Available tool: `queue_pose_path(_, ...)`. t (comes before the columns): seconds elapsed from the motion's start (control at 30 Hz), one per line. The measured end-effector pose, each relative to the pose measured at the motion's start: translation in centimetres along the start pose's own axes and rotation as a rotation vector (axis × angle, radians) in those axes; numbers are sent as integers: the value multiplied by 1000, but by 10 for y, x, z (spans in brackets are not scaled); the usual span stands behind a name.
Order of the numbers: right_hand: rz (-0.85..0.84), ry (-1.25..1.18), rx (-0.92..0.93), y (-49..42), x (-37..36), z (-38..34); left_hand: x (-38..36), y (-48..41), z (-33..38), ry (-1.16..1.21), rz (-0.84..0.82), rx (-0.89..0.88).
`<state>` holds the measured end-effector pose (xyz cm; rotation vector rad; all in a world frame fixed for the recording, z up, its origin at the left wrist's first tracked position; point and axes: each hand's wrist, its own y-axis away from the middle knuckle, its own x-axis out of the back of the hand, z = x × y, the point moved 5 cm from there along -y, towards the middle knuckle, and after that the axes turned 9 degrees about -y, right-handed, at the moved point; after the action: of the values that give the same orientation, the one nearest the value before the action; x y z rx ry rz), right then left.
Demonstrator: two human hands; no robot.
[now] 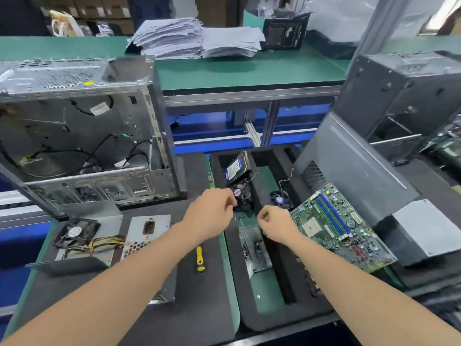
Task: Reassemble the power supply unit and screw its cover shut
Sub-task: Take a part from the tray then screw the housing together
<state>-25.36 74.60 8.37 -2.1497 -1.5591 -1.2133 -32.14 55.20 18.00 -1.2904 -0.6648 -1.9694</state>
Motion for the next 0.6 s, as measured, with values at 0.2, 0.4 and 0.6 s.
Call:
queue_pose_path(0.2, -123, 29, 77, -18, 0, 26, -88, -9, -6, -282, -17, 91)
queue_pose_path(0.4, -285, 101, 137, -35, -51, 21, -128, 11, -29, -623, 108, 115)
queue_pose_path(0.6, -344, 296, 136, -53, -93, 18, -135, 14, -39, -604, 203, 86)
